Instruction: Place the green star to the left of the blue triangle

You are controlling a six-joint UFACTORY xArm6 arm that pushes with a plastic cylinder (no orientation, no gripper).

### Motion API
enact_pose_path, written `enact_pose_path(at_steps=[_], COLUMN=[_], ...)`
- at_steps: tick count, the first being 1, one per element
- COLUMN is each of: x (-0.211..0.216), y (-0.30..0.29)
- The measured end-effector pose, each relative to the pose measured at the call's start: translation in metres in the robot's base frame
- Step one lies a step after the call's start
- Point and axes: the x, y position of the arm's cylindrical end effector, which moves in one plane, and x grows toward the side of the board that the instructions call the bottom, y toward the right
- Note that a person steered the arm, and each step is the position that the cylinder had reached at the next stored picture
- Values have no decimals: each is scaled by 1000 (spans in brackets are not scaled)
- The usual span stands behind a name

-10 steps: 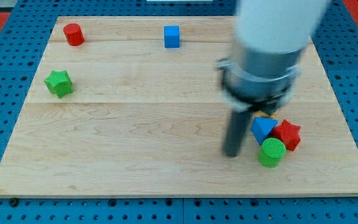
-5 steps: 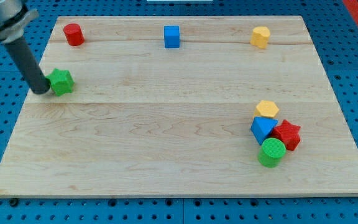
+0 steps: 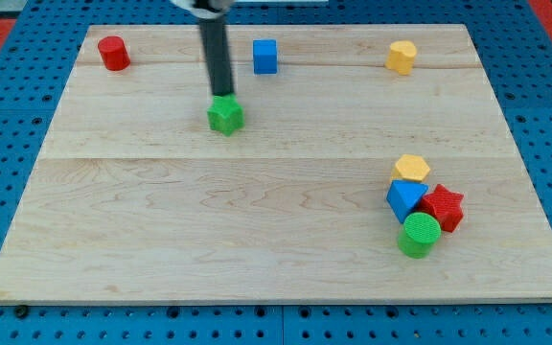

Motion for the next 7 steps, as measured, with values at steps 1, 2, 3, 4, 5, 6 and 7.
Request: enact_pose_path(at_steps=[1, 2, 3, 4, 5, 6, 7], x=[40, 22, 30, 71, 77, 91, 123], y=[8, -57, -82, -64, 5, 73, 110])
